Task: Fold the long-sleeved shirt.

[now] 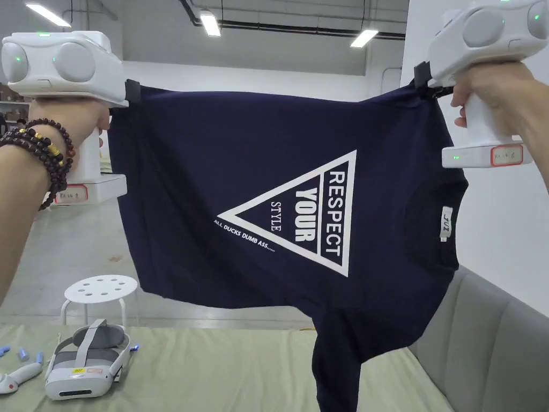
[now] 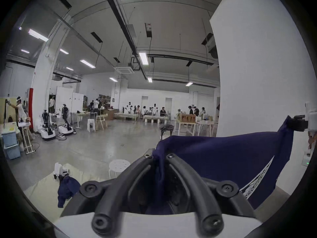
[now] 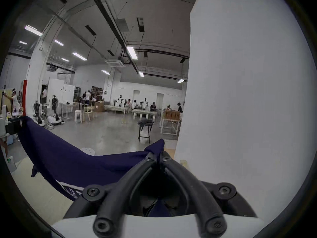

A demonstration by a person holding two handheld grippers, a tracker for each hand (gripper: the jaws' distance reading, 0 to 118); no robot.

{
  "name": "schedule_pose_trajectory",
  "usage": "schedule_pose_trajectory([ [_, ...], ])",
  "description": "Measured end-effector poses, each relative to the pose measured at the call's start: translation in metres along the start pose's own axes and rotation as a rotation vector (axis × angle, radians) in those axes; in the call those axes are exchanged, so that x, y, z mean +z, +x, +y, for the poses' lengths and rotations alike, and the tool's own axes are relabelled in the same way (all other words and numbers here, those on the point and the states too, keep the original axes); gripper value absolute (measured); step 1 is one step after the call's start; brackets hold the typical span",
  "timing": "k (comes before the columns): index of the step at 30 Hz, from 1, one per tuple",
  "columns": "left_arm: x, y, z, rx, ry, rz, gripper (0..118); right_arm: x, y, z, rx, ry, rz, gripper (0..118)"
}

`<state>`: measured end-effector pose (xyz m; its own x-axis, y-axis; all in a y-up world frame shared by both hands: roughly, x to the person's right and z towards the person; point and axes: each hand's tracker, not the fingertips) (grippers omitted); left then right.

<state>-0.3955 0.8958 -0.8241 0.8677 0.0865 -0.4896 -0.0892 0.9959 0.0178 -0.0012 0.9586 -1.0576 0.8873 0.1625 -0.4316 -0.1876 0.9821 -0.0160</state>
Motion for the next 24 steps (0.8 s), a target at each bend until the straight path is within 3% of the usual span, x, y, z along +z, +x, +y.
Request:
schedule_pose_trajectory([
  [6, -0.030, -0.011, -0.068, 0.017, -0.110, 0.006, 11, -0.028, -0.004, -0.069, -0.051, -0.116, 0.005, 0],
  [17, -0.031, -0.037, -0.300, 0.071, -0.431, 0.057, 11, -0.097, -0.048, -0.324, -0.108, -0.474, 0.100, 0],
  [20, -0.024, -0.044, -0.330, 0.067, -0.528, 0.070, 11, -0.087, -0.059, -0.357, -0.111, -0.536, 0.127, 0],
  [24, -0.002, -0.052, -0.337, 0.073, -0.517, 0.081, 11, -0.073, -0.054, -0.365, -0.122, -0.524, 0.173, 0],
])
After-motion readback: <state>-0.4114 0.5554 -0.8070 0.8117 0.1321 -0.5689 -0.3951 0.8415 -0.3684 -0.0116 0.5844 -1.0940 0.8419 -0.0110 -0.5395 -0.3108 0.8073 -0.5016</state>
